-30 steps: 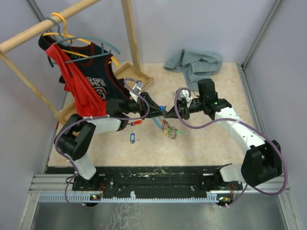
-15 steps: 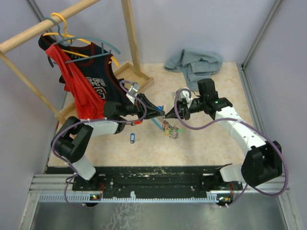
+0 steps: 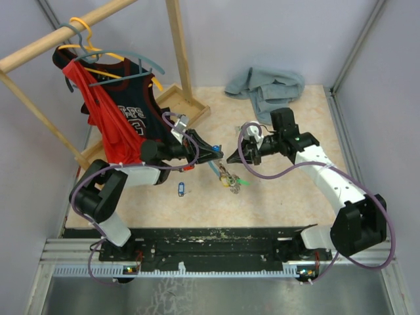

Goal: Remove the keys from the keyring

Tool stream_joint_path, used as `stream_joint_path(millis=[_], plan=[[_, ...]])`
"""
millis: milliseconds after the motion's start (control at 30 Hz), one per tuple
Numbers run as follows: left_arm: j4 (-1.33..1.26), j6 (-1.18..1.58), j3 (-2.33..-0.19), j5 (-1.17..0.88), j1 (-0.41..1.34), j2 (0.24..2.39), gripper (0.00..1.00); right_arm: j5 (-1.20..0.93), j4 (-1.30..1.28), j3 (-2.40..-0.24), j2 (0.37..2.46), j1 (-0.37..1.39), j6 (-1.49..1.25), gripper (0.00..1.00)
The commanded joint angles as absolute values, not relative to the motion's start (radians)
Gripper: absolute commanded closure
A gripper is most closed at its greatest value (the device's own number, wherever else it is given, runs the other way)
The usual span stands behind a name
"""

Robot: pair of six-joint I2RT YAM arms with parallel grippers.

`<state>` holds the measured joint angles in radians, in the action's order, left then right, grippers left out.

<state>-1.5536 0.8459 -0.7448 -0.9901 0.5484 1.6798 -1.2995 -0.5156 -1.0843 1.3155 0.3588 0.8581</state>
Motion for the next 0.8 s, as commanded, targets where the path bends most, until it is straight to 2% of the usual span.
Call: stream_joint_path(millis=[0,467,767], plan=[[-1.784,0.816,-0.732,-0.963,0.526,1.661,1.0,-1.306,-0.543,-1.154,1.273,0.359,0.888,1.0],[-1.79,0.841,-0.765,-1.021,0.524,1.65,1.0,-1.315,-0.452,-1.112,1.283,0.408,0.799,1.0],[-1.79,0.858,-0.754,-0.937,0.523,1.617,1.0,-1.286,-0.172,-1.051,1.292,0.413,0.429,0.83]])
